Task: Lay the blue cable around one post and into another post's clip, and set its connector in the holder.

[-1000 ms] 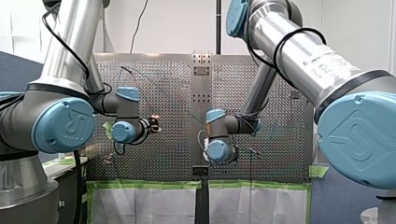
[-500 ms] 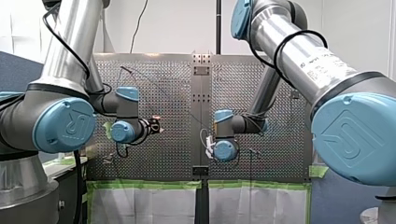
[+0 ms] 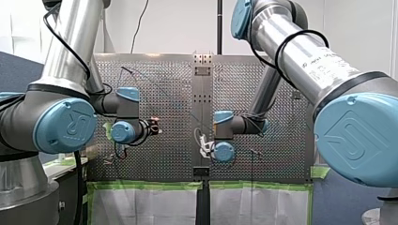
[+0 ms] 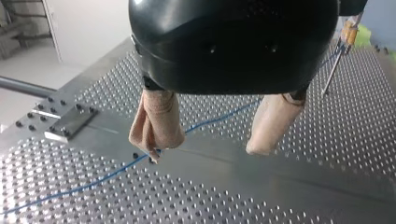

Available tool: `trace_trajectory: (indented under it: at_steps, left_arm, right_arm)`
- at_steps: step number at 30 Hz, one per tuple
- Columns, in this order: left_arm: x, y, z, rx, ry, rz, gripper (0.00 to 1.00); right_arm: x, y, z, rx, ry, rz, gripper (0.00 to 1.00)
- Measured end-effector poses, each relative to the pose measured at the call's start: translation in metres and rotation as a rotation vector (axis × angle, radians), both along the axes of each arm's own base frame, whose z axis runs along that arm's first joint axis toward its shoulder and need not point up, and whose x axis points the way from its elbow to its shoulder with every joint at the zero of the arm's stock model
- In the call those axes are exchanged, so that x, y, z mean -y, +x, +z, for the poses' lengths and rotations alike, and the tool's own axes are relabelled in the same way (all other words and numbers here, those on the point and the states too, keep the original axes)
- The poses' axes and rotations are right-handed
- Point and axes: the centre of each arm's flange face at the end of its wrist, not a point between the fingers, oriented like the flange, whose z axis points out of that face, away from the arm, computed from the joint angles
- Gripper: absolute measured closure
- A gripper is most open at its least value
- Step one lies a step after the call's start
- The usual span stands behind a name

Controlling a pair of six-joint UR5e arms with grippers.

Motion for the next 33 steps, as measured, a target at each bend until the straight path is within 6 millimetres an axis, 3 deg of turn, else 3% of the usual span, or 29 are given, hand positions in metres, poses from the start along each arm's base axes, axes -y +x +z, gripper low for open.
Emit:
trace_trajectory:
  at_steps: [13, 33]
  left_arm:
    - [-0.009, -0.004, -0.007, -0.024, 0.113, 0.102, 0.00]
    - [-0.010, -0.008, -0.054, -0.045, 0.222, 0.225, 0.00]
  right_arm:
    - [-0.021, 0.029, 0.003, 0.040, -0.024, 0.150, 0.01]
    - [-0.043, 0.064, 0.010, 0.053, -0.027, 0.365, 0.01]
